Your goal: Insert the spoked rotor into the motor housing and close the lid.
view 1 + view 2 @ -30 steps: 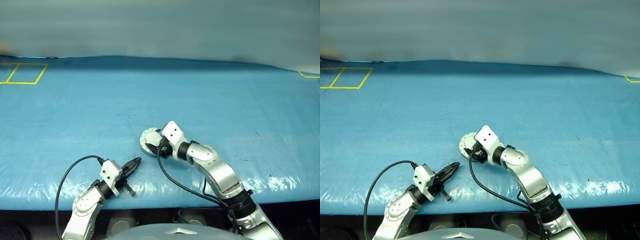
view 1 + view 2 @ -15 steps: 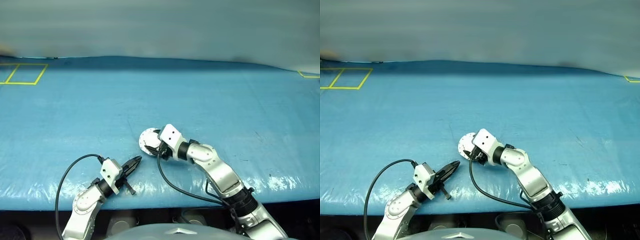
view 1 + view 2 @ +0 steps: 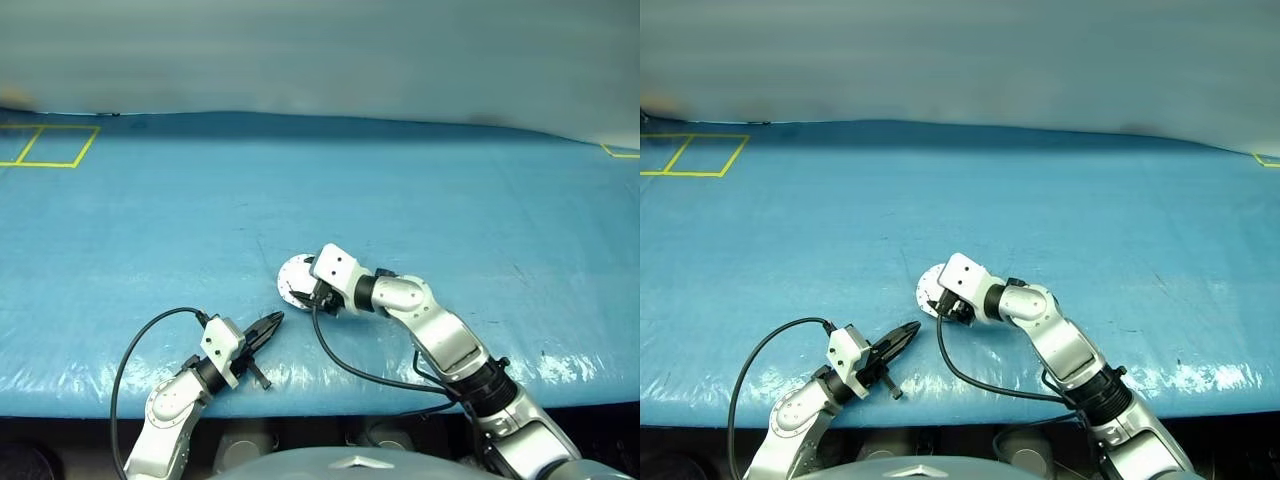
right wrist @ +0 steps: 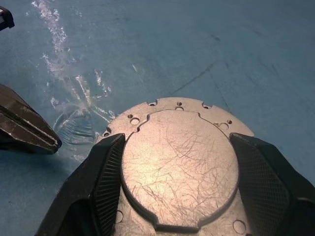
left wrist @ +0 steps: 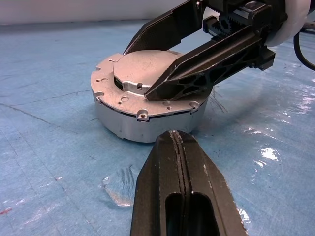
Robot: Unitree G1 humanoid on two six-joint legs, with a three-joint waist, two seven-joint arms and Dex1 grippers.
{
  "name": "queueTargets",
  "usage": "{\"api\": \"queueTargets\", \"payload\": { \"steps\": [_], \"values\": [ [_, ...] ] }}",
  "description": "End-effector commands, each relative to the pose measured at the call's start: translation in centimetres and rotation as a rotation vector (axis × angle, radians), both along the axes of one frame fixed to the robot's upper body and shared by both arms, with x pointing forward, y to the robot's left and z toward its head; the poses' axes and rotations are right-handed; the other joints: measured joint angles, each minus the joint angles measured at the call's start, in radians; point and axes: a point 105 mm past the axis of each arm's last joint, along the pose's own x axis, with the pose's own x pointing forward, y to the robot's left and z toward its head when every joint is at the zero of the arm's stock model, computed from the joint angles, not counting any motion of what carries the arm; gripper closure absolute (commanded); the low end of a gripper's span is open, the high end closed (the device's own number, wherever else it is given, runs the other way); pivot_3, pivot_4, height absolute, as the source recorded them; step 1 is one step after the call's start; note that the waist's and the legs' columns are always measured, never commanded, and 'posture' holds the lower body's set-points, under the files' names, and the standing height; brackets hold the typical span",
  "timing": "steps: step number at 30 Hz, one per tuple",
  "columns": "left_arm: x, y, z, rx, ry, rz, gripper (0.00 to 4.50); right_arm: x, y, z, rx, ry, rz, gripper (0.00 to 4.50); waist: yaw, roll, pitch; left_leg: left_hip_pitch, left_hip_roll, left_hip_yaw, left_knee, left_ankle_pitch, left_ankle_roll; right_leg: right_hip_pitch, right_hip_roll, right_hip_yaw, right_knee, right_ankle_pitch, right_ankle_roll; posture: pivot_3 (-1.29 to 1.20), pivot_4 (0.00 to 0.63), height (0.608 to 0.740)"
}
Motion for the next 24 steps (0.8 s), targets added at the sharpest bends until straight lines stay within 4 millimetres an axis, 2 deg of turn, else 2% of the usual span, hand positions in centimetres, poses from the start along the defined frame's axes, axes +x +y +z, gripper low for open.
{"api": "queueTargets", "payload": {
  "steps": [1,6,10,13,15,24],
  "values": [
    [0.0,-0.1,0.6,-0.014,-0.025,0.001,4.5,1.1,-3.3,-4.0,-0.163,0.124,-0.168,1.46,0.0,0.003,-0.002,0.0,0.0,0.0,0.0,0.0,0.0,0.0,0.0,0.0,0.0,0.0,0.0,0.0,0.15,0.74],
    [0.0,-0.1,0.6,-0.011,-0.023,0.005,4.5,0.2,-3.4,-4.6,-0.201,0.156,-0.127,1.46,0.002,0.007,-0.008,0.0,0.0,0.0,0.0,0.0,0.0,0.001,-0.002,-0.002,0.0,0.0,0.0,0.0,0.15,0.74],
    [0.0,-0.1,0.6,-0.012,-0.019,0.002,4.5,0.1,-3.5,-4.7,-0.168,0.191,-0.146,1.46,0.002,0.007,-0.009,0.0,0.0,0.0,0.0,0.0,0.0,0.001,-0.003,-0.003,0.0,0.0,0.0,0.0,0.15,0.74],
    [0.0,-0.1,0.6,-0.009,-0.021,0.002,4.5,0.5,-4.7,-5.8,-0.154,0.295,-0.292,1.46,0.002,0.007,-0.01,0.0,0.0,0.0,0.0,0.0,0.0,0.001,-0.003,-0.003,0.0,0.0,0.0,0.0,0.15,0.74],
    [0.1,0.0,0.6,-0.007,-0.022,0.003,4.5,0.4,-5.2,-6.3,-0.173,0.317,-0.329,1.46,0.002,0.009,-0.012,0.0,0.0,0.0,0.0,0.0,0.0,0.001,-0.004,-0.003,0.0,0.0,0.0,0.0,0.15,0.74],
    [0.2,0.3,0.5,-0.007,-0.01,0.019,4.5,-0.6,-4.7,-6.5,-0.155,0.32,-0.288,1.46,0.006,0.012,-0.019,-0.001,-0.002,-0.001,0.0,0.0,0.001,0.001,-0.014,-0.014,-0.001,0.0,0.0,0.0,0.15,0.74]
  ]
}}
